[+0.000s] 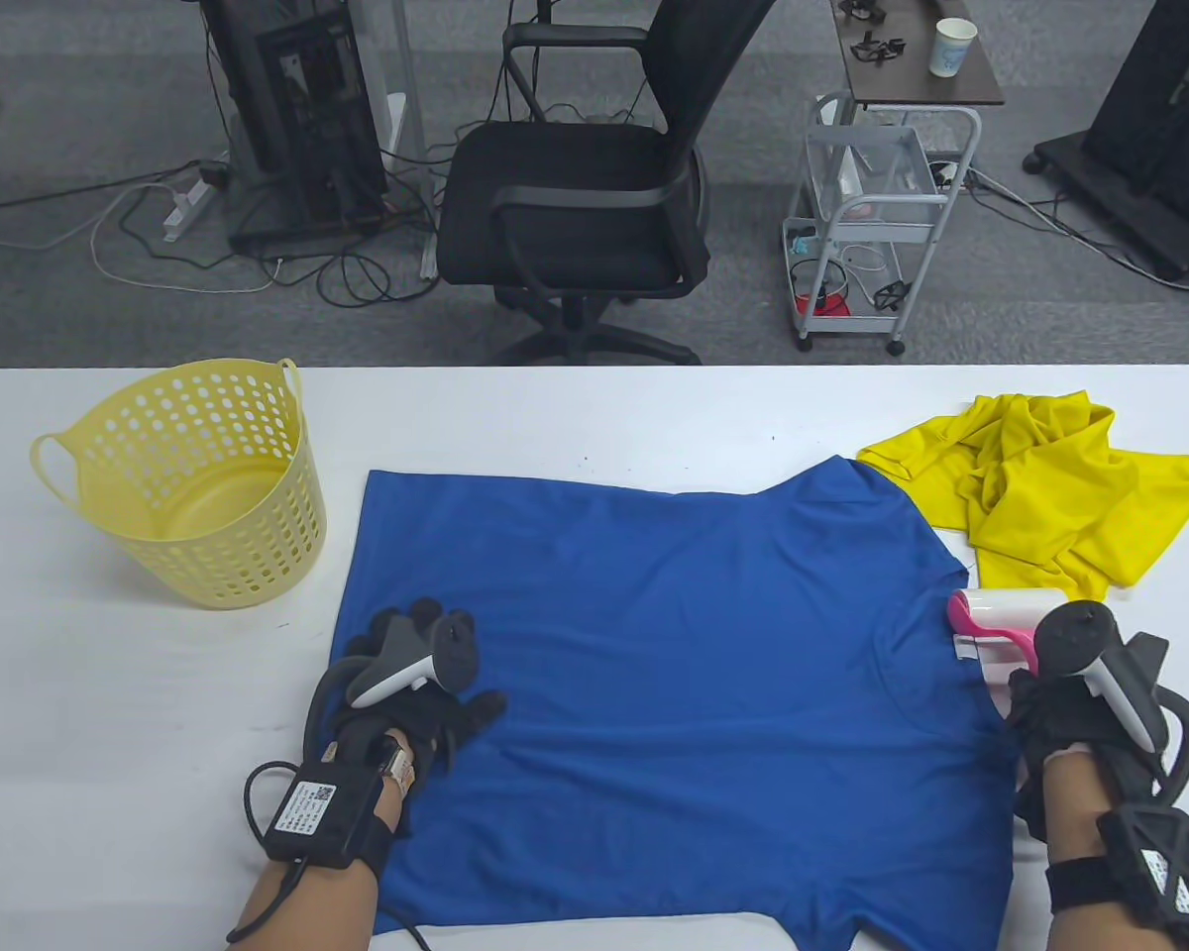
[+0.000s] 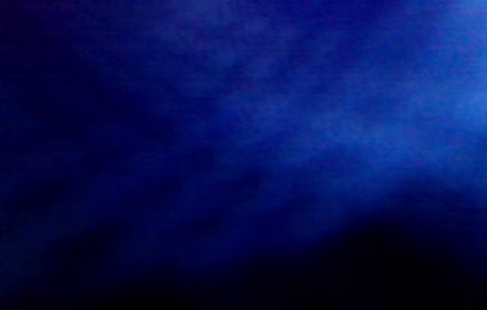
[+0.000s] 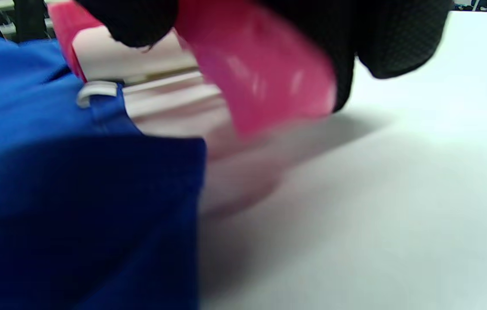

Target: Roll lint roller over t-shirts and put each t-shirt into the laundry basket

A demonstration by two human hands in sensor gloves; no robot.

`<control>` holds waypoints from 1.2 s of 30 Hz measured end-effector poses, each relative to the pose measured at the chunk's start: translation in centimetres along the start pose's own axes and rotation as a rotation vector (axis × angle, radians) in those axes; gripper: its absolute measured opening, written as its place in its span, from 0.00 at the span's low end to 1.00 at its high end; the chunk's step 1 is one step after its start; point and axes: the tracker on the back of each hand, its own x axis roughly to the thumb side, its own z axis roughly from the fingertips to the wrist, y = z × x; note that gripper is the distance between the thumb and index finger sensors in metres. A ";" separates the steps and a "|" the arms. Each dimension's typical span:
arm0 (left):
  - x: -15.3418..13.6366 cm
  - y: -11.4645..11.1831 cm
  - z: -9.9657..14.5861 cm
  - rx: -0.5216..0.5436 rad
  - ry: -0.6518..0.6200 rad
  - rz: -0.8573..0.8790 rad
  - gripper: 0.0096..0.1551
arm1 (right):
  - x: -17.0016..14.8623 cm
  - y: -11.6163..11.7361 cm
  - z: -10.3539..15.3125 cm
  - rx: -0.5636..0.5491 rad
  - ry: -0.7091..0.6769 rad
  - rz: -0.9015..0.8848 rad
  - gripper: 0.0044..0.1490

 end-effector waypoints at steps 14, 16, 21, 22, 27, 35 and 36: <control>1.1 2.3 2.2 0.157 -0.081 -0.107 0.59 | 12.4 2.9 7.4 0.215 -0.730 0.160 0.62; 2.0 2.8 3.7 0.137 -0.213 -0.191 0.62 | 13.5 3.5 8.6 0.100 -0.843 0.305 0.65; 1.3 1.8 4.3 -0.035 -0.040 -0.388 0.72 | 11.9 4.7 7.2 0.219 -0.603 0.486 0.72; 1.0 1.5 3.9 -0.048 -0.005 -0.409 0.71 | 11.7 5.1 6.8 0.234 -0.577 0.480 0.69; 0.8 2.4 3.7 0.178 -0.021 -0.307 0.52 | 11.3 4.6 5.6 0.065 -0.632 0.236 0.42; 0.9 4.6 5.0 0.423 -0.079 -0.284 0.22 | 12.8 3.8 6.6 -0.152 -0.754 0.063 0.26; 0.5 5.2 5.5 0.457 -0.093 -0.217 0.22 | 12.7 3.5 6.6 -0.153 -0.756 -0.009 0.26</control>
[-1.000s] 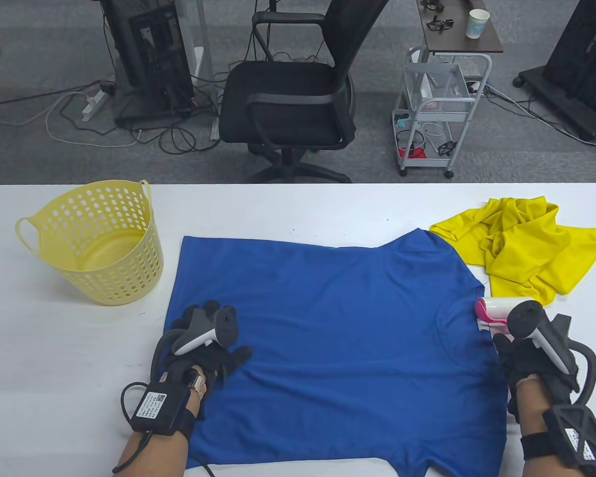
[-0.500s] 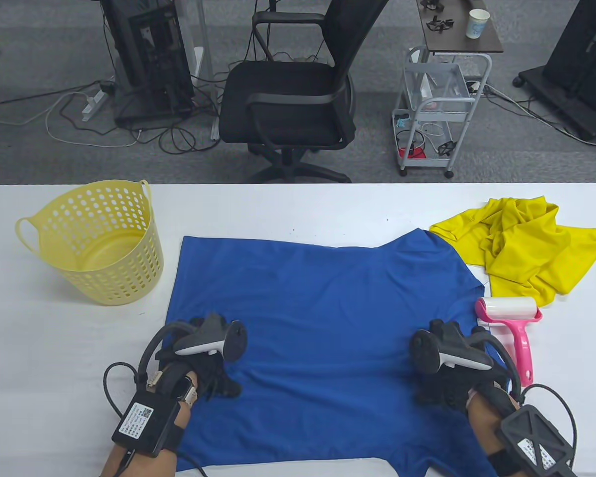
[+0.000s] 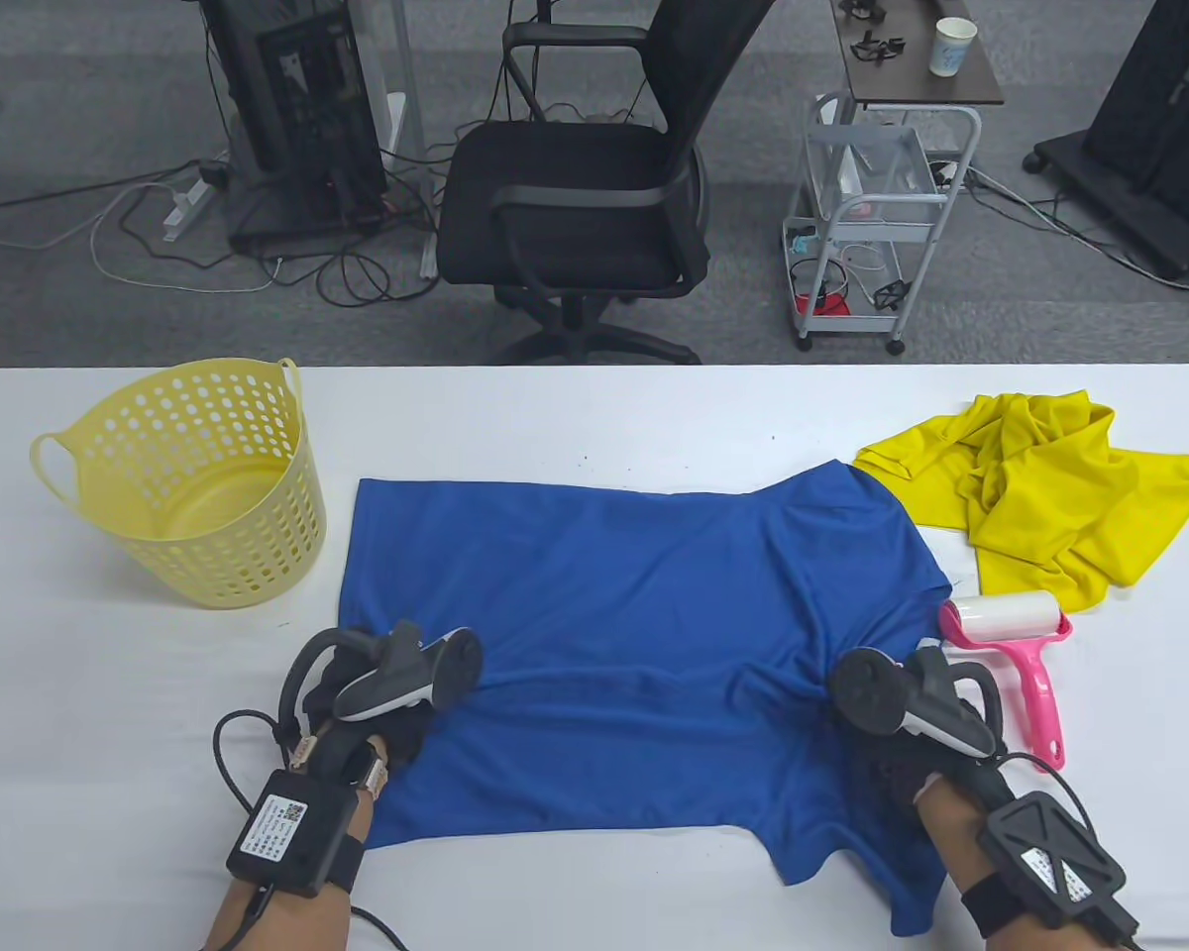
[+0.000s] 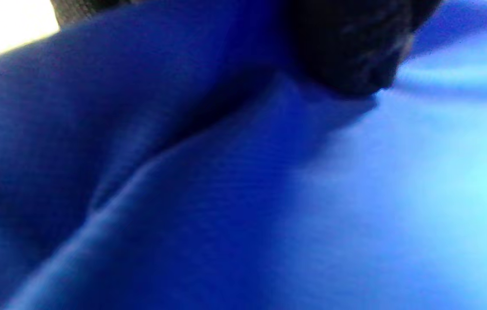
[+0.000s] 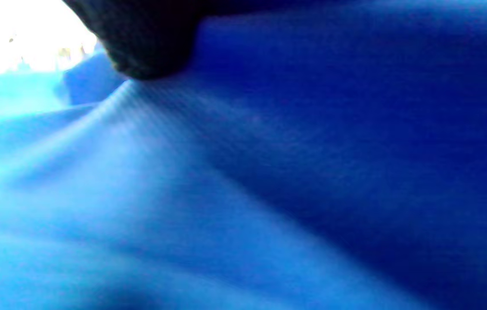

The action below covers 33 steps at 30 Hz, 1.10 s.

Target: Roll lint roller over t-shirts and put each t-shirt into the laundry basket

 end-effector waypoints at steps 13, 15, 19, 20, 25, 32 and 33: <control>-8.1 8.4 5.7 0.341 -0.247 1.170 0.24 | -2.2 -7.6 1.6 0.154 -0.081 -1.232 0.29; -8.1 6.4 4.5 0.219 -0.172 1.204 0.24 | -3.4 -5.7 1.2 0.085 0.080 -1.219 0.31; -6.1 3.0 2.2 0.235 0.246 0.639 0.40 | -3.5 -3.4 0.5 -0.098 0.191 -0.690 0.47; -4.9 3.1 1.9 0.195 0.232 0.338 0.39 | -2.6 -3.4 0.7 -0.129 0.128 -0.466 0.48; 0.0 2.4 1.9 -0.059 -0.281 0.001 0.44 | 2.8 -2.3 1.8 0.347 -0.146 -0.066 0.65; 1.2 -3.9 0.6 -0.502 -0.098 -0.117 0.65 | 6.5 4.2 2.9 0.662 -0.165 0.240 0.65; 1.0 -3.5 0.5 -0.455 -0.108 -0.132 0.59 | 6.5 3.6 2.7 0.589 -0.161 0.199 0.55</control>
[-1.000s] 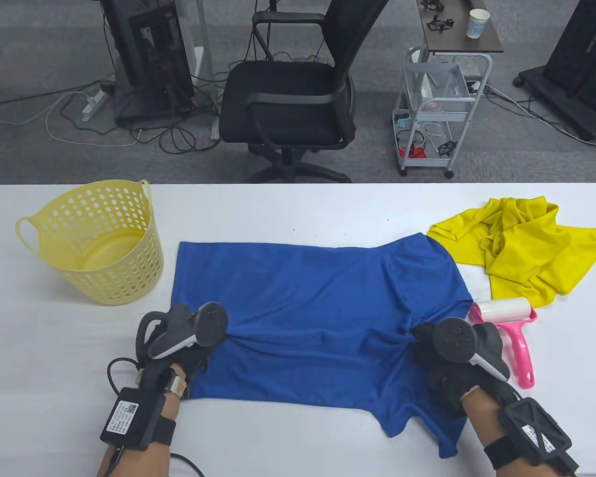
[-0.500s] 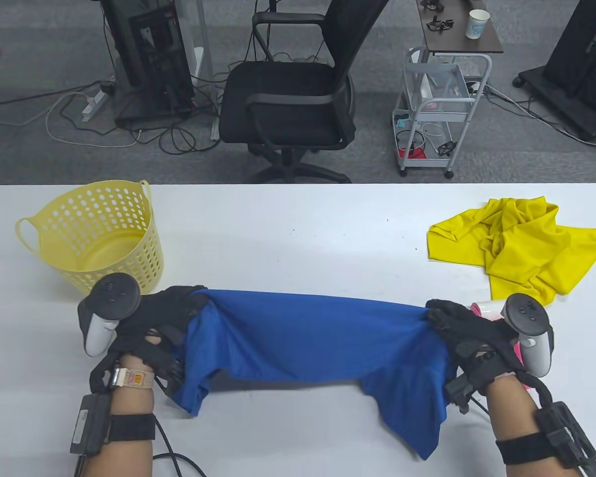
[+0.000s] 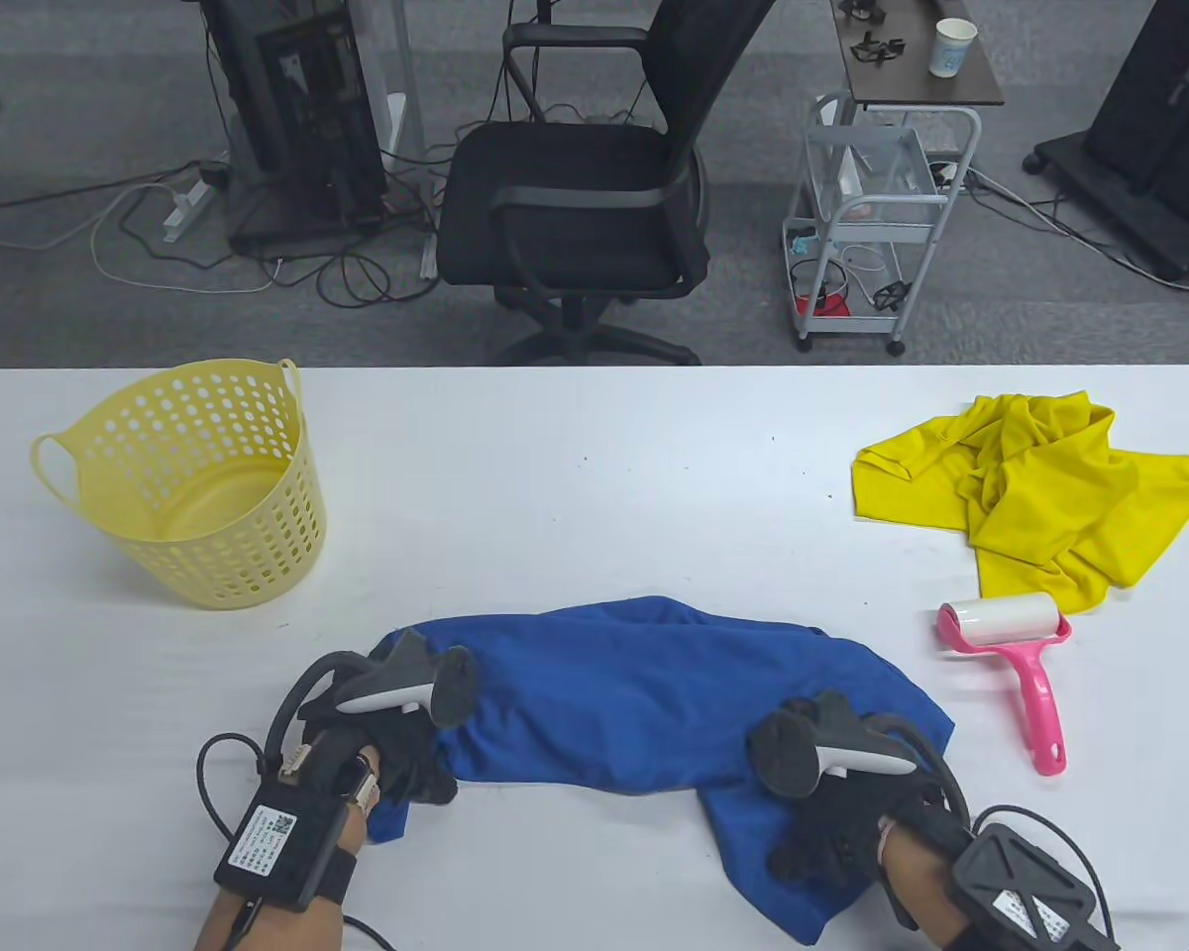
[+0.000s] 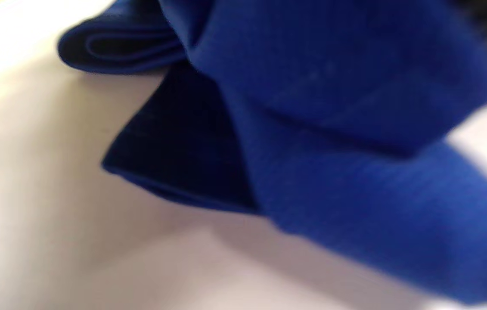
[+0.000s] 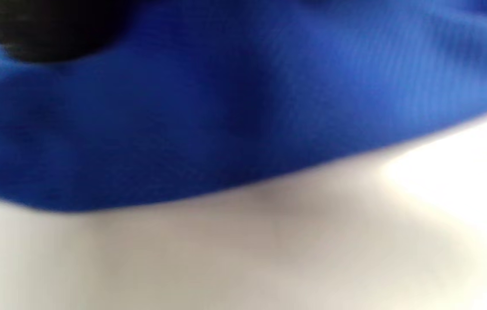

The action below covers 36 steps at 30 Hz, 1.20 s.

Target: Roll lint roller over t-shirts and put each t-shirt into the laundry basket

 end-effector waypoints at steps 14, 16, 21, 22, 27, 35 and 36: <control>-7.1 3.6 4.5 0.586 -0.244 0.838 0.26 | -8.3 -4.5 2.8 -0.731 0.031 -0.805 0.32; -5.4 2.9 2.5 0.476 -0.109 0.541 0.24 | -6.7 -3.7 1.0 -0.519 0.067 -0.632 0.31; -1.3 1.3 -0.3 0.245 -0.032 0.171 0.20 | -2.7 -1.5 -1.8 -0.397 0.043 -0.371 0.25; -0.9 1.7 -0.1 0.247 -0.038 0.145 0.20 | -2.5 -2.1 -1.5 -0.473 0.047 -0.298 0.24; -0.6 2.6 2.7 0.007 -0.252 0.303 0.18 | -2.7 -3.0 0.7 -0.102 -0.218 -0.608 0.21; -5.4 5.5 7.2 0.264 -0.388 0.691 0.20 | -7.1 -4.5 2.6 0.051 -0.337 -1.105 0.23; -6.5 6.0 6.3 0.299 -0.270 0.751 0.21 | -8.3 -5.0 1.9 -0.019 -0.230 -1.135 0.24</control>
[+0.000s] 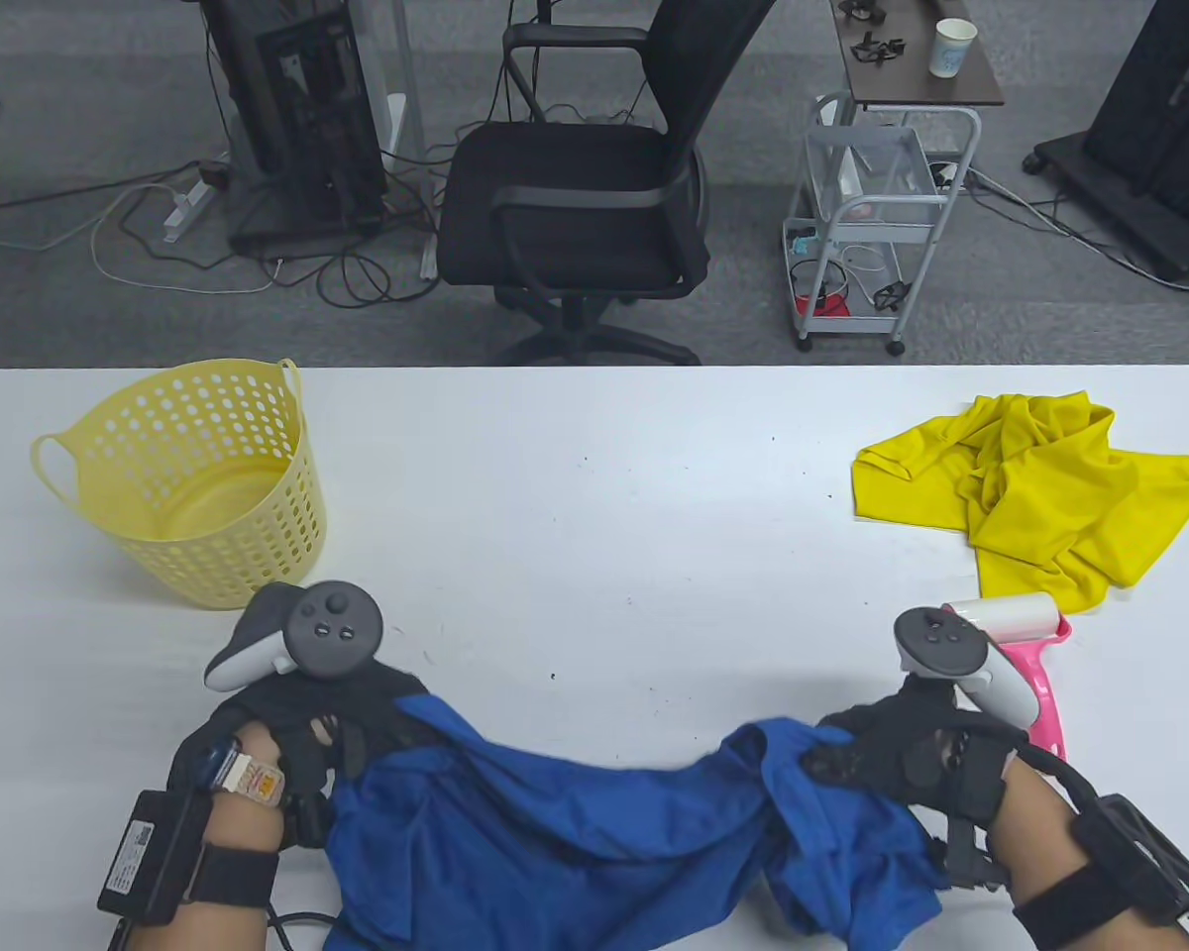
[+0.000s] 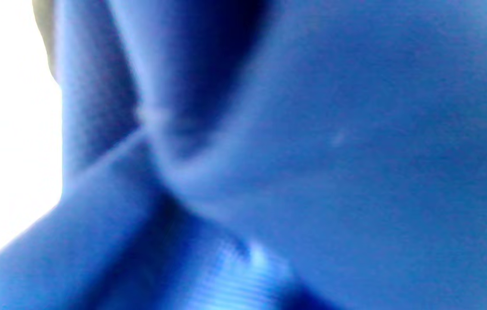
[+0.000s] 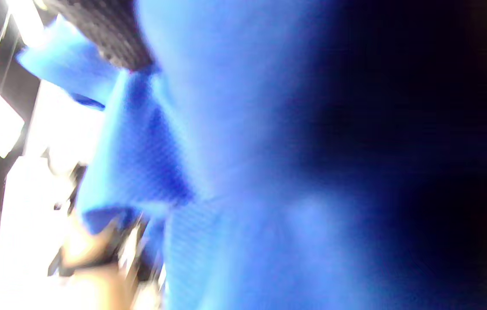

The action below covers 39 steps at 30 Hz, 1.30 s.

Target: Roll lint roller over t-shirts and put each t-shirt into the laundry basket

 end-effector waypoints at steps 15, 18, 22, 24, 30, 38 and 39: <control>0.7 -4.2 -4.4 0.345 0.392 -0.816 0.23 | 1.7 6.0 -6.5 -0.285 0.029 0.935 0.49; -1.0 -2.6 -3.8 0.111 0.294 -0.564 0.22 | 0.0 7.7 -7.4 -0.020 0.208 0.982 0.46; -2.2 -0.1 -2.0 0.063 0.163 -0.135 0.23 | 2.2 6.6 -5.0 -0.047 0.102 1.021 0.35; -2.5 1.2 -1.1 0.463 0.369 -0.257 0.36 | 1.7 6.0 -4.2 0.034 0.264 0.961 0.36; -1.2 0.6 -1.7 0.616 0.535 -0.959 0.45 | 1.9 5.1 -3.8 -0.060 0.300 0.971 0.35; -0.7 0.6 -1.2 0.556 0.316 -0.665 0.24 | 3.5 7.8 -4.8 -0.354 -0.019 1.193 0.36; -0.5 -0.2 -2.0 0.416 0.296 -0.586 0.25 | 3.2 7.9 -5.4 -0.420 -0.098 1.186 0.40</control>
